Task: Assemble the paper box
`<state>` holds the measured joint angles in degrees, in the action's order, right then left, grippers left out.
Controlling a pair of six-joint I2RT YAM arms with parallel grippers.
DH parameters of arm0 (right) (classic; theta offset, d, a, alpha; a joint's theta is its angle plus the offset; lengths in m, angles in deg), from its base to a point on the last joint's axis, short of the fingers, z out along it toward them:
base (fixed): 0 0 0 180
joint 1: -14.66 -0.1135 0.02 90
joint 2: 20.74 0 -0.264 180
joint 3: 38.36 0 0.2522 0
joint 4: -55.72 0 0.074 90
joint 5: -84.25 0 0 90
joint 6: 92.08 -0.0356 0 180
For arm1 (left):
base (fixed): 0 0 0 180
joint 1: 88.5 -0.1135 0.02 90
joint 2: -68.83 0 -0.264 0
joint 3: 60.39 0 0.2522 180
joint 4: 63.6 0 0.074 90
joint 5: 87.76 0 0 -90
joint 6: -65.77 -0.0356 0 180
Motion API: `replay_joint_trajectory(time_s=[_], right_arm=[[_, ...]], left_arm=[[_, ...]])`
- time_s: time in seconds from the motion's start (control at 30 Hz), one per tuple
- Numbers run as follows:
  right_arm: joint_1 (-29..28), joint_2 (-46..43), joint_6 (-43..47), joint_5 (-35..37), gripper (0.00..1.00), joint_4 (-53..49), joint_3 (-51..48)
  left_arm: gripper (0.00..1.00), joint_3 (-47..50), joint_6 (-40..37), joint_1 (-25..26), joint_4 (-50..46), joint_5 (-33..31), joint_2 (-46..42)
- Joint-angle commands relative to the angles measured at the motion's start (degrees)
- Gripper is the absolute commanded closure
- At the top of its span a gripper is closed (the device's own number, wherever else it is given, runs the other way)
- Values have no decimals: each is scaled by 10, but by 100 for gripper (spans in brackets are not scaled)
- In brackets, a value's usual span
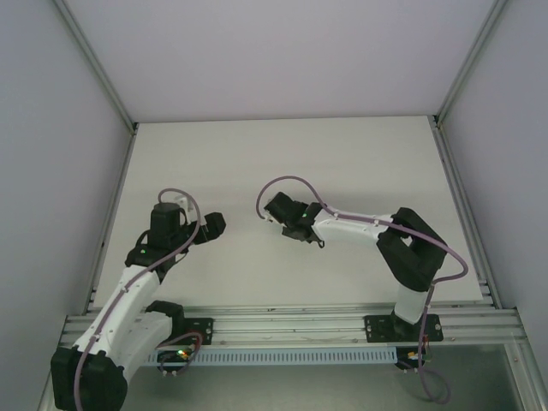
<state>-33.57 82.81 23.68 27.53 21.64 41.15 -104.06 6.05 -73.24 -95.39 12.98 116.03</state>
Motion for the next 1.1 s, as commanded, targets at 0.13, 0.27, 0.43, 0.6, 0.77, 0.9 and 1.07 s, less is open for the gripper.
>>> replay_joint_trajectory(time_s=[0.13, 0.27, 0.43, 0.6, 0.77, 0.9, 1.07], right_arm=[[-4, 82, 103, 131, 57, 83, 6], [-6, 87, 110, 123, 44, 105, -9], [-16, 46, 105, 79, 17, 70, -34], [-31, -10, 89, 9, 0, 33, -54], [-34, -99, 76, -96, 0, 17, -81], [-16, -188, 48, -155, 0, 39, -109], [67, -247, 24, -264, 0, 67, -125]], left_arm=[[0, -3, 12, -7, -3, 15, -5], [0, -2, 13, -6, -1, 19, -9], [0, -5, 12, -8, 2, 18, -8], [0, -10, 10, -9, 8, 27, -2], [0, -21, 2, -10, 3, 13, 9], [0, -34, -9, -10, -2, -24, 22], [0, -38, -15, -8, 65, 54, 60]])
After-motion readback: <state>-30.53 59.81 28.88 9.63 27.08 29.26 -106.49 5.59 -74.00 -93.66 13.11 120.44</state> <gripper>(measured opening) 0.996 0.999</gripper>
